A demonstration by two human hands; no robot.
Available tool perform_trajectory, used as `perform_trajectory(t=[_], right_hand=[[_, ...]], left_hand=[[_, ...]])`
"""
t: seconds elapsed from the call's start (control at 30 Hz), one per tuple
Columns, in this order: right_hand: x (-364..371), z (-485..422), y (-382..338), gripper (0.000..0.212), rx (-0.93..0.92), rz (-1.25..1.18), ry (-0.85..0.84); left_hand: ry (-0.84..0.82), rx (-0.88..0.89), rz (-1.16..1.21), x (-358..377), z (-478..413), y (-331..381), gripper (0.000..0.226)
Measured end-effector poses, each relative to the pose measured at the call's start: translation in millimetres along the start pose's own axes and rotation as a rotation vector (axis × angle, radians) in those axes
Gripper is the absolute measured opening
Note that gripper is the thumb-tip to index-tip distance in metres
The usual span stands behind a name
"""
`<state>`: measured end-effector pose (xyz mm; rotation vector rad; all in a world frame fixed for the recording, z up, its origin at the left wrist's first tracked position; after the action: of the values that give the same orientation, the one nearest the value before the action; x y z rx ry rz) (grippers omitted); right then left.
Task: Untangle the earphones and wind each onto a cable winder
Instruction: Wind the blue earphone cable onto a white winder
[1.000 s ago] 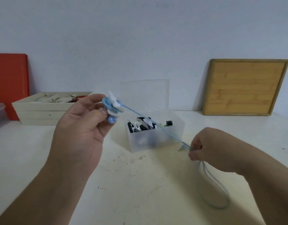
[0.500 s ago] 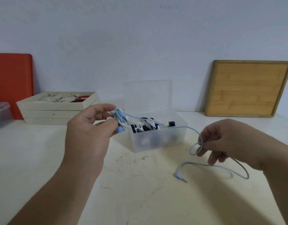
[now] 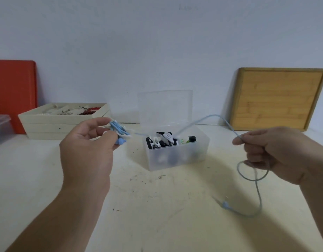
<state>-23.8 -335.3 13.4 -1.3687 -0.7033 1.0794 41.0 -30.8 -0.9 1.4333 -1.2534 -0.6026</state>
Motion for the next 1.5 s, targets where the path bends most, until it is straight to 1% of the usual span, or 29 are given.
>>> perform_trajectory(t=[0.07, 0.1, 0.2, 0.23, 0.27, 0.3, 0.33, 0.37, 0.4, 0.43, 0.47, 0.5, 0.57, 0.6, 0.63, 0.67, 0.7, 0.73, 0.77, 0.8, 0.83, 0.93, 1.1, 1.2, 1.37, 1.43, 1.5], right_hand=[[-7, -4, -2, 0.023, -0.017, -0.003, 0.170], [-10, -5, -3, 0.022, -0.035, 0.044, 0.246], [-22, -14, 1, 0.023, -0.044, 0.287, 0.390], [-25, -19, 4, 0.023, -0.041, 0.415, 0.417], [-26, -20, 5, 0.026, -0.040, 0.593, 0.441], [-27, -22, 6, 0.032, -0.055, 0.806, 0.459], [-26, -20, 5, 0.041, -0.087, 0.933, 0.491], [-23, -17, 2, 0.047, -0.166, 0.909, 0.528], [-17, -9, -3, 0.046, -0.257, 0.804, 0.555], [-11, -2, -7, 0.039, -0.405, 0.672, 0.566], [0, 6, -13, 0.032, -0.523, 0.528, 0.478], [13, 12, -16, 0.028, -0.595, 0.380, 0.305], [43, 29, -16, 0.032, -0.607, 0.160, -0.134], [55, 34, -13, 0.034, -0.590, 0.164, -0.295], [65, 36, -9, 0.033, -0.591, 0.214, -0.403], [73, 36, -4, 0.027, -0.617, 0.297, -0.437], [80, 38, -2, 0.016, -0.632, 0.350, -0.446], [83, 38, -1, 0.017, -0.640, 0.387, -0.431], [87, 40, 0, 0.027, -0.635, 0.430, -0.388], [90, 41, 0, 0.032, -0.628, 0.456, -0.367], [92, 43, 0, 0.031, -0.611, 0.452, -0.373], [94, 45, 1, 0.029, -0.538, 0.402, -0.460], [86, 45, -2, 0.030, -0.454, 0.370, -0.549], [82, 44, -3, 0.027, -0.463, 0.385, -0.581], [82, 51, -10, 0.029, -0.533, 0.428, -0.595], [82, 53, -11, 0.029, -0.547, 0.452, -0.584], [82, 54, -11, 0.025, -0.576, 0.473, -0.560]], left_hand=[[0.036, -0.007, 0.003, -1, -1, 0, 0.035], [0.045, -0.008, 0.002, -1, -2, 0, 0.034], [-0.002, 0.008, -0.016, 0, -1, 1, 0.036], [-0.040, 0.022, -0.036, 1, 1, 2, 0.037], [-0.084, 0.039, -0.060, 3, 3, 4, 0.039], [-0.131, 0.057, -0.083, 5, 6, 5, 0.040], [-0.182, 0.075, -0.101, 7, 10, 7, 0.040], [-0.239, 0.090, -0.109, 9, 13, 9, 0.040], [-0.307, 0.102, -0.106, 10, 16, 10, 0.037], [-0.382, 0.107, -0.094, 12, 20, 11, 0.033], [-0.455, 0.105, -0.081, 13, 24, 11, 0.032], [-0.525, 0.101, -0.066, 15, 28, 11, 0.031], [-0.631, 0.088, -0.024, 18, 33, 11, 0.029], [-0.667, 0.082, 0.004, 19, 35, 12, 0.029], [-0.688, 0.079, 0.031, 19, 36, 12, 0.029], [-0.698, 0.082, 0.047, 20, 37, 13, 0.029], [-0.699, 0.088, 0.053, 20, 37, 13, 0.028], [-0.694, 0.094, 0.053, 20, 37, 12, 0.027], [-0.683, 0.100, 0.052, 19, 37, 12, 0.027], [-0.668, 0.106, 0.047, 18, 37, 11, 0.027], [-0.650, 0.112, 0.038, 18, 36, 10, 0.029], [-0.594, 0.143, 0.002, 19, 36, 8, 0.034], [-0.486, 0.271, -0.151, 22, 40, 5, 0.041], [-0.442, 0.342, -0.234, 22, 42, 3, 0.042], [-0.503, 0.525, -0.424, 22, 49, 3, 0.048], [-0.546, 0.542, -0.470, 22, 52, 4, 0.052], [-0.581, 0.537, -0.509, 23, 53, 5, 0.055]])
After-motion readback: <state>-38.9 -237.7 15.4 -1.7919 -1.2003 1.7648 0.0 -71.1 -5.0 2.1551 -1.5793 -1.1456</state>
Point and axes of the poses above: each hand's wrist, its own z-axis away from the middle knuckle, its own x-axis out of the palm, y = z × x, the point moved 1 cm from there along -z, towards the middle knuckle, and after that the axes turned 1 degree about -x, right-handed, at the moved point
